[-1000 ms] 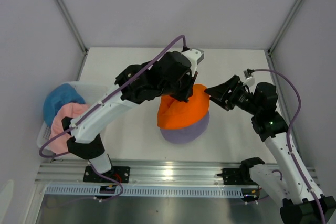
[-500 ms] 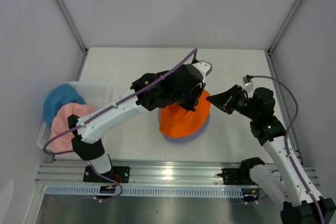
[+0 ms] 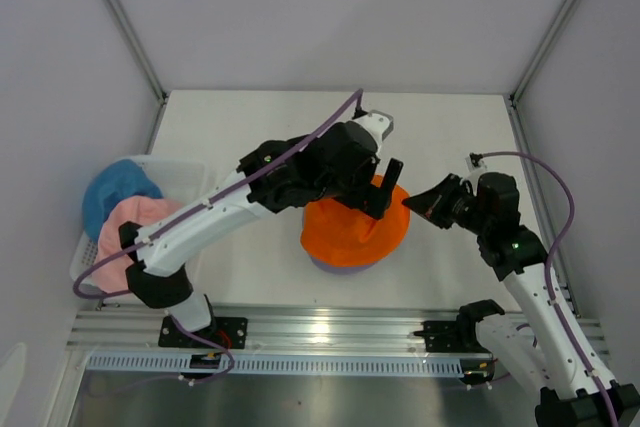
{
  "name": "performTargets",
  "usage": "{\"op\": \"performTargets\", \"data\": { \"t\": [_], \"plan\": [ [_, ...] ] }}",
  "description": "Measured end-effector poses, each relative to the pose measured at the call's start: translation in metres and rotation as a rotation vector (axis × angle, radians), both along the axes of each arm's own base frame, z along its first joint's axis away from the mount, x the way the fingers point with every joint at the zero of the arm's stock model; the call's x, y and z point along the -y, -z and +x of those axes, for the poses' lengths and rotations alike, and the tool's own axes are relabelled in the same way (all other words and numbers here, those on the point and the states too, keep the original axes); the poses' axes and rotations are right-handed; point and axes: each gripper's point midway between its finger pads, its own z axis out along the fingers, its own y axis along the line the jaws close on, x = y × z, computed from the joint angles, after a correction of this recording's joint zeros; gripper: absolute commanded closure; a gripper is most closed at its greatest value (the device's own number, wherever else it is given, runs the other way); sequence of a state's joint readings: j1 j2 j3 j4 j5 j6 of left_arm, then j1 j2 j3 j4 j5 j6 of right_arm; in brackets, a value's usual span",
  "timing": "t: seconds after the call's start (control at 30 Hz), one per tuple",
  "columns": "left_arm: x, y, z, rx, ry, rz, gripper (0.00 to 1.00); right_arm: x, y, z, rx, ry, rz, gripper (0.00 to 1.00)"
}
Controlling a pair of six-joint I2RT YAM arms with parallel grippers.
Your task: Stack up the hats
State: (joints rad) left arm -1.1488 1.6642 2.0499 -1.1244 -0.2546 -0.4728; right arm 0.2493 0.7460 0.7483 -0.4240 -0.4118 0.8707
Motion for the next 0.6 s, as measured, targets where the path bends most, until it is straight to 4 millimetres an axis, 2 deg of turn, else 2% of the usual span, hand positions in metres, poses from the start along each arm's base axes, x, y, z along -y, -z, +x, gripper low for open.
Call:
{"op": "performTargets", "data": {
  "t": [0.07,0.13,0.23,0.3,0.37,0.43,0.5,0.6],
  "plan": [
    [-0.011,-0.011,0.002,0.005,-0.022,-0.03,0.01,0.004,0.006,0.0,0.001,0.003,-0.036,1.0],
    [-0.034,-0.023,0.007,0.007,-0.075,-0.079,0.0,0.006,0.011,0.001,0.008,0.004,-0.063,1.0],
    [-0.084,-0.026,0.017,-0.015,-0.211,-0.17,0.01,0.008,0.026,-0.001,-0.001,-0.003,-0.086,1.0],
    [-0.126,-0.014,0.024,-0.035,-0.338,-0.228,0.04,0.008,0.042,-0.003,-0.024,-0.006,-0.095,1.0],
    [-0.161,0.014,0.024,-0.078,-0.445,-0.257,0.05,0.008,0.057,-0.006,-0.051,-0.01,-0.101,1.0],
    [-0.177,0.042,0.021,-0.125,-0.499,-0.281,0.06,0.009,0.071,-0.009,-0.076,-0.011,-0.107,1.0],
    [-0.176,0.07,0.02,-0.194,-0.516,-0.309,0.06,0.009,0.08,-0.01,-0.088,-0.012,-0.111,1.0],
    [-0.162,0.109,0.022,-0.3,-0.526,-0.325,0.07,0.009,0.087,-0.009,-0.095,-0.017,-0.118,1.0]
  ]
}}
